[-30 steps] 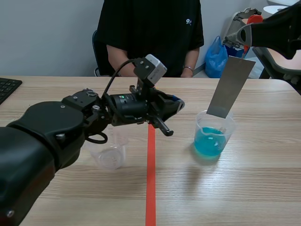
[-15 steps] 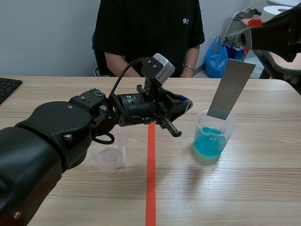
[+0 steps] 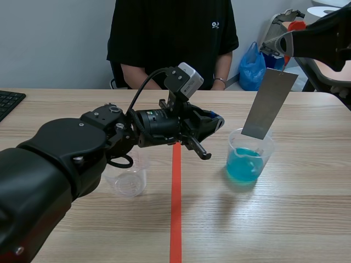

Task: Do the redox reaction experiment.
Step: 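Point at the plate with the left hand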

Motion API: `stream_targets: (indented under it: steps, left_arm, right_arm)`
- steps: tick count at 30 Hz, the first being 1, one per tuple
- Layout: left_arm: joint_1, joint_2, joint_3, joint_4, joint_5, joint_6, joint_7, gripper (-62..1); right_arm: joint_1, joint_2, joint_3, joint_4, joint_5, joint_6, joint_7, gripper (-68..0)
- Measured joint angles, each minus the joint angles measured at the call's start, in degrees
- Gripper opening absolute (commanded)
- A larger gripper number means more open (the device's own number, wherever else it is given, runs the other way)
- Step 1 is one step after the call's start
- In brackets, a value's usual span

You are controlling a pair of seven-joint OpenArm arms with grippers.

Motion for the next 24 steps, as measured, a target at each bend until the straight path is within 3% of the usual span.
stream_targets:
  steps: [24]
  left_arm:
    - [0.0,0.0,0.0,0.0,0.0,0.0,-1.3,-56.8]
  right_arm:
    - [0.0,0.0,0.0,0.0,0.0,0.0,0.0,-66.0]
